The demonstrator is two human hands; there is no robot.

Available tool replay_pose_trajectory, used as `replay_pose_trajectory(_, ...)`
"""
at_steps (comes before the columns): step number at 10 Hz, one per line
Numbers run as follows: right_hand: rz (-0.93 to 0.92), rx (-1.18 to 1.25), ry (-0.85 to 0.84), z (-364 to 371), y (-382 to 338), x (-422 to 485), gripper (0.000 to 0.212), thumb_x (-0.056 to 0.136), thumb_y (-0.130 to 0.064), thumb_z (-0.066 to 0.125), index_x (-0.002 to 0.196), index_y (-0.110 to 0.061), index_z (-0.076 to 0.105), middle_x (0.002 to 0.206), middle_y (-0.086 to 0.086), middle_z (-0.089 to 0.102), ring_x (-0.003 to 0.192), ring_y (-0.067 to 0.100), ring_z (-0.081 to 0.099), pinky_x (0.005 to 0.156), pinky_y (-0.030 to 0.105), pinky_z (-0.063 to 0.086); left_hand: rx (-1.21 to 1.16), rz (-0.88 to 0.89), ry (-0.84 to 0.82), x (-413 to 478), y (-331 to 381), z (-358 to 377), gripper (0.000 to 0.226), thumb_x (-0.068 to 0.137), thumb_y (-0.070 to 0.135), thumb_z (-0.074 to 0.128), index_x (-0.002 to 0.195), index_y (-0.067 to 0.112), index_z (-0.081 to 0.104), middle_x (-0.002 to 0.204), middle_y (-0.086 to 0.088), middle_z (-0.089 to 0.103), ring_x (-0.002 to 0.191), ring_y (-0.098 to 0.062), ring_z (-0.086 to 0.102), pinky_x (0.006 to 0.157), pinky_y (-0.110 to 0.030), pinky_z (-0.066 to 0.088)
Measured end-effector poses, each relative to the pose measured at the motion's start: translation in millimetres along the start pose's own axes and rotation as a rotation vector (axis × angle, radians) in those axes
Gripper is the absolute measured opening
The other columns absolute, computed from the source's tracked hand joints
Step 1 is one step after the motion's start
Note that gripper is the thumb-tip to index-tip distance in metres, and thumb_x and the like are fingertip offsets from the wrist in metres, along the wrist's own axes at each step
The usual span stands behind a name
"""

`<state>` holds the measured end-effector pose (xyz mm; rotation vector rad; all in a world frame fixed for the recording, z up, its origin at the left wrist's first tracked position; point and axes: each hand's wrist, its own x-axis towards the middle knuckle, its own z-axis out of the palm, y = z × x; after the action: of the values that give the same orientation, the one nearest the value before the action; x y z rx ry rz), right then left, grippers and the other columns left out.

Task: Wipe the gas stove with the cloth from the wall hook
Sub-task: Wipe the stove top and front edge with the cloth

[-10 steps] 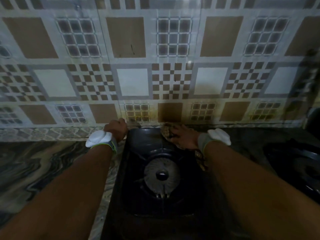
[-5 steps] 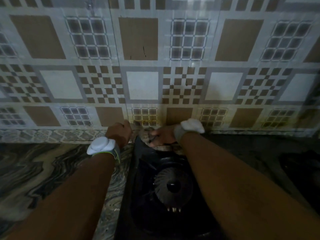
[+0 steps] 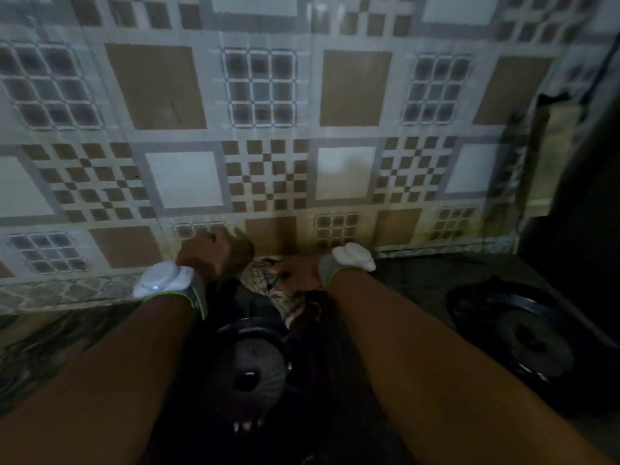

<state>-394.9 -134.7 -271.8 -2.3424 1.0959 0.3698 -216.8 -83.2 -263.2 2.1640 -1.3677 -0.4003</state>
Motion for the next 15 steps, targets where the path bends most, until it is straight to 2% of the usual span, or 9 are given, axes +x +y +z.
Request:
replay_pose_trajectory(2, 0.118, -0.005, 0.069, -14, 118, -86, 0.061, 0.100, -0.032, 0.048, 0.153, -0.019, 0.022, 0.162, 0.006, 0.018, 0.149, 0.026, 0.019, 0.118, 0.030, 0.016, -0.156, -0.002, -0.163, -19, 100, 69, 0.047, 0.101, 0.030, 0.037, 0.109, -0.009, 0.060, 0.124, -0.031, 0.060, 0.116, -0.044, 0.056, 0.096, -0.043, 0.043)
replay_pose_trajectory(3, 0.228, -0.053, 0.045, -24, 174, -121, 0.063, 0.100, -0.035, 0.047, 0.153, -0.023, 0.018, 0.163, 0.004, 0.016, 0.149, 0.024, 0.018, 0.118, 0.030, 0.015, -0.119, 0.073, -0.263, -31, 136, 99, 0.064, 0.096, 0.050, 0.032, 0.123, 0.000, 0.060, 0.132, -0.026, 0.058, 0.121, -0.042, 0.054, 0.106, -0.043, 0.041)
replay_pose_trajectory(5, 0.417, -0.201, 0.020, -43, 255, -153, 0.064, 0.098, -0.046, 0.044, 0.153, -0.023, 0.023, 0.161, 0.009, 0.022, 0.147, 0.032, 0.024, 0.119, 0.043, 0.021, -0.006, 0.056, -0.287, -59, 170, 139, 0.057, 0.102, 0.044, 0.024, 0.138, 0.007, 0.049, 0.147, -0.024, 0.043, 0.134, -0.041, 0.044, 0.109, -0.037, 0.034)
replay_pose_trajectory(6, 0.512, -0.182, 0.101, -45, 287, -166, 0.055, 0.096, -0.030, 0.055, 0.145, -0.011, 0.040, 0.149, 0.016, 0.043, 0.136, 0.034, 0.042, 0.114, 0.043, 0.034, 0.015, 0.032, -0.283, -57, 165, 144, 0.055, 0.102, 0.043, 0.024, 0.137, 0.010, 0.050, 0.146, -0.023, 0.045, 0.132, -0.039, 0.045, 0.107, -0.035, 0.035)
replay_pose_trajectory(7, 0.580, -0.159, 0.133, -41, 311, -189, 0.050, 0.099, -0.018, 0.048, 0.146, -0.006, 0.036, 0.151, 0.018, 0.040, 0.140, 0.034, 0.038, 0.114, 0.040, 0.031, 0.008, 0.001, -0.264, -55, 162, 143, 0.055, 0.101, 0.044, 0.027, 0.131, 0.008, 0.057, 0.142, -0.024, 0.050, 0.130, -0.040, 0.047, 0.105, -0.035, 0.036)
replay_pose_trajectory(10, 0.501, -0.093, 0.180, -33, 268, -179, 0.046, 0.100, -0.017, 0.046, 0.143, -0.003, 0.041, 0.148, 0.019, 0.043, 0.137, 0.037, 0.040, 0.113, 0.042, 0.033, 0.021, 0.005, -0.281, -69, 158, 134, 0.058, 0.100, 0.047, 0.026, 0.131, 0.010, 0.057, 0.143, -0.022, 0.050, 0.129, -0.038, 0.048, 0.102, -0.034, 0.037)
replay_pose_trajectory(11, 0.383, -0.099, 0.107, -26, 217, -165, 0.052, 0.104, -0.018, 0.035, 0.149, 0.004, 0.022, 0.157, 0.015, 0.028, 0.146, 0.034, 0.026, 0.110, 0.028, 0.019, 0.070, 0.019, -0.251, -79, 151, 124, 0.056, 0.102, 0.043, 0.024, 0.133, 0.008, 0.055, 0.143, -0.023, 0.049, 0.131, -0.038, 0.047, 0.104, -0.034, 0.036)
replay_pose_trajectory(14, 0.166, -0.050, 0.106, 39, 97, -121, 0.061, 0.103, -0.047, 0.024, 0.154, -0.029, -0.003, 0.163, 0.007, -0.018, 0.150, 0.036, -0.013, 0.121, 0.045, 0.002, 0.320, -0.064, -0.143, -108, 100, 81, 0.055, 0.101, 0.048, 0.021, 0.136, 0.019, 0.052, 0.148, -0.015, 0.046, 0.137, -0.036, 0.040, 0.119, -0.057, 0.012)
replay_pose_trajectory(15, 0.194, -0.074, 0.118, 49, 99, -131, 0.061, 0.101, -0.049, 0.024, 0.154, -0.032, -0.001, 0.163, 0.006, -0.019, 0.149, 0.036, -0.016, 0.120, 0.050, -0.002, 0.337, -0.051, -0.159, -121, 91, 73, 0.055, 0.100, 0.050, 0.020, 0.141, 0.024, 0.047, 0.150, -0.014, 0.043, 0.139, -0.037, 0.038, 0.118, -0.058, 0.012)
